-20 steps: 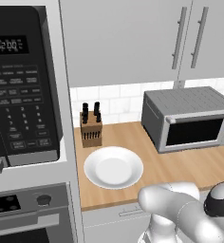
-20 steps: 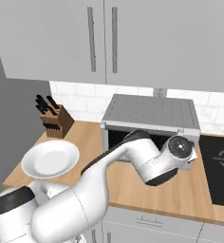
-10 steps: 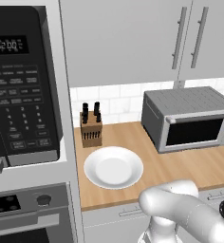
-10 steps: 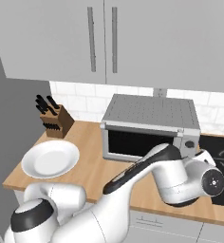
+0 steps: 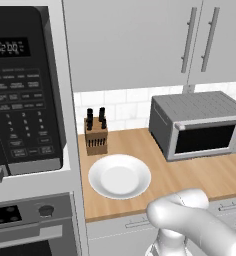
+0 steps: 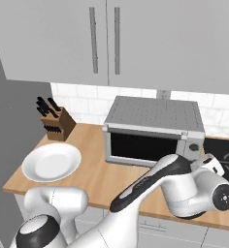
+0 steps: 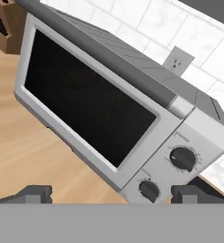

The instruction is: Pick up the kebab skewer and baguette bread, and place them inside the toaster oven. Close the toaster oven door and start by setting the timer.

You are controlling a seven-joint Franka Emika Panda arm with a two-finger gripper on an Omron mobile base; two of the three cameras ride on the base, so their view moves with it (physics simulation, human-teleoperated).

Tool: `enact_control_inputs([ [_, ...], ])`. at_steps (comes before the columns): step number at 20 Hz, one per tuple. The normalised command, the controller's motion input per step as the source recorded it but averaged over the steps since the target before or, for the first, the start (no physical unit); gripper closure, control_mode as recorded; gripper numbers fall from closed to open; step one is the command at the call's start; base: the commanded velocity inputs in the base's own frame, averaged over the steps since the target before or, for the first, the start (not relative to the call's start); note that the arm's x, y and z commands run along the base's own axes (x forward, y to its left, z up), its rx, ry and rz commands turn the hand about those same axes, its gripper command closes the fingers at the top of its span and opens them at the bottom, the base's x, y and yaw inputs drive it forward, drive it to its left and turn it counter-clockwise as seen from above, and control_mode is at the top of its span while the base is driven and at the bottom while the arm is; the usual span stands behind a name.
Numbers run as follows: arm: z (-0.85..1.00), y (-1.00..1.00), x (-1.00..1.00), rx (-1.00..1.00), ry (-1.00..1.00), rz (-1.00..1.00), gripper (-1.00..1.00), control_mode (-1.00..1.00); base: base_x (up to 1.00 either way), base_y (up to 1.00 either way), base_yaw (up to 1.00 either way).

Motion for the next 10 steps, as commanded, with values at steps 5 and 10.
enact_control_inputs([
  [5,0.00,0.13,0.03,0.00,0.00,0.00,-1.00,-1.00,0.00,0.00,0.00],
  [10,0.00,0.00,0.00,0.00,-0.01,0.00,-1.00,-1.00,0.00,0.00,0.00],
])
